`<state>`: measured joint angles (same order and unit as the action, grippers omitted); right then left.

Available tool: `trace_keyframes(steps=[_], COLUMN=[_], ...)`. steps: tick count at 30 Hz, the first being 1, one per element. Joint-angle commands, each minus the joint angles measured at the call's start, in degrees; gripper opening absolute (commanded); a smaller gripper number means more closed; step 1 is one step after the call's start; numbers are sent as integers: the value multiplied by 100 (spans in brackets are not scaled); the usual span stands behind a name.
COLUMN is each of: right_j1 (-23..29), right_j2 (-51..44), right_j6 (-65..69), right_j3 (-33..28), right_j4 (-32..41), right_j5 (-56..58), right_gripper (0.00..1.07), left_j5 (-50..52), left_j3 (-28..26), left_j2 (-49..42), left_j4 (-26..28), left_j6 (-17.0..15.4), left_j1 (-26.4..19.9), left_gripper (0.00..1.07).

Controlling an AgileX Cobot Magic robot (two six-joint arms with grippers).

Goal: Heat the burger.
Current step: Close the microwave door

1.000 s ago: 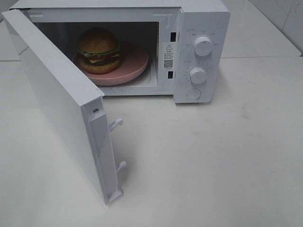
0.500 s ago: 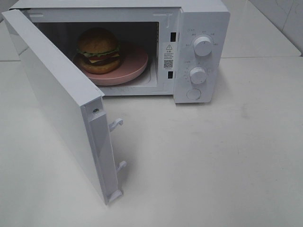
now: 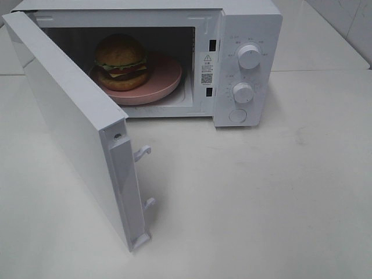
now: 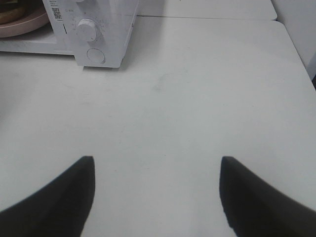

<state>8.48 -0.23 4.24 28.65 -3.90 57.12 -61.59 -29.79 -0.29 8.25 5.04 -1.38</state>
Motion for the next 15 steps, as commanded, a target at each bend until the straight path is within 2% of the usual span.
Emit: trace_keyframes(steps=[1, 10, 15], right_j1=[-46, -46, -46], right_j2=[-166, -166, -166], right_j6=[-92, -92, -92], right_j3=[-17, -17, -17], right_j4=[17, 17, 17], right_j5=[6, 6, 6], right_gripper=[70, 70, 70], left_j5=[46, 63, 355], left_j3=[17, 17, -206], left_j2=[-86, 6, 401], left_j4=[86, 126, 143], left_j6=[-6, -6, -6], left_j1=[11, 11, 11], left_gripper=[98, 98, 95])
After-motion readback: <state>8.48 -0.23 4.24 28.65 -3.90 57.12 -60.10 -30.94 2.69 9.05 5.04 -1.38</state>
